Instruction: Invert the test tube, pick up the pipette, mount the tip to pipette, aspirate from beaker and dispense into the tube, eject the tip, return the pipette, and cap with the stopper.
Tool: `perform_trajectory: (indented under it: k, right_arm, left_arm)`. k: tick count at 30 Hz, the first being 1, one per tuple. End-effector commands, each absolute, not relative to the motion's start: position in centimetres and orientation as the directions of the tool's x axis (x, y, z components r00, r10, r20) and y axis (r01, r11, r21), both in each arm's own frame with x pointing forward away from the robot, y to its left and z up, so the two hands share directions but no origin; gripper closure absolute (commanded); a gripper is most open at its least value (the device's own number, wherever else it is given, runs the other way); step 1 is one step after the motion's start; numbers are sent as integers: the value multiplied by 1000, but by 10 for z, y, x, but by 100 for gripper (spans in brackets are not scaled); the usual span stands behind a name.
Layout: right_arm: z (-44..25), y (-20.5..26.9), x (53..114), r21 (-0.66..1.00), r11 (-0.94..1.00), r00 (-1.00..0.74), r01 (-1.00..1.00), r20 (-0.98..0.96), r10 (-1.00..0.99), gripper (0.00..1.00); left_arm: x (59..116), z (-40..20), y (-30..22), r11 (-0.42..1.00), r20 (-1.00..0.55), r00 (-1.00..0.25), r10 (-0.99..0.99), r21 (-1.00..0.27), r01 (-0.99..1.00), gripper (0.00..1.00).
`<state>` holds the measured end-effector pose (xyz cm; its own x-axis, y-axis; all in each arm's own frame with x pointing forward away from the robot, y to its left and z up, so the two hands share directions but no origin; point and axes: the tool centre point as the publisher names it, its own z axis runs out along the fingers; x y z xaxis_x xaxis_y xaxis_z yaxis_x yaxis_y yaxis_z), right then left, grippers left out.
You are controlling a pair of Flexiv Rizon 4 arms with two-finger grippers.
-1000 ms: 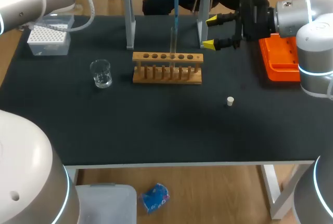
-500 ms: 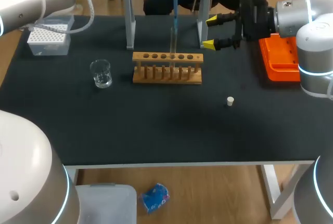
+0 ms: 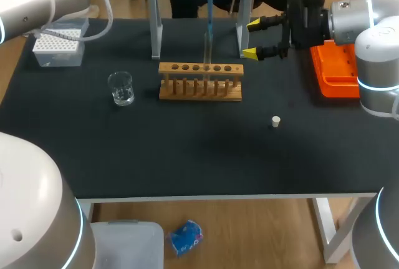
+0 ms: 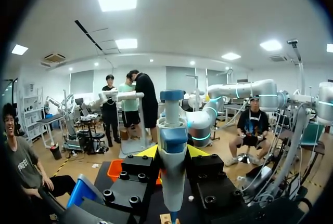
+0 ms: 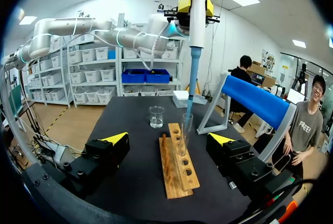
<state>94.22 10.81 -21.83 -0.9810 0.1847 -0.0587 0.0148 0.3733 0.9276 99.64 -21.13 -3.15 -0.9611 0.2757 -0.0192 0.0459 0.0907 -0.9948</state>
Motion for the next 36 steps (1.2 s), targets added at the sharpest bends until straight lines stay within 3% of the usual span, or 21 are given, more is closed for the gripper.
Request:
perform_trajectory:
  k: [1, 36]
  right_arm:
    - [-219, 108, 942, 928, 373, -981, 14, -59, 185, 0]
    - [-219, 108, 942, 928, 373, -981, 14, -59, 185, 0]
  left_arm:
    - [998, -35, -212, 87, -18, -960, 279, -995, 44, 100]
    - [998, -50, -214, 69, -5, -961, 275, -997, 25, 100]
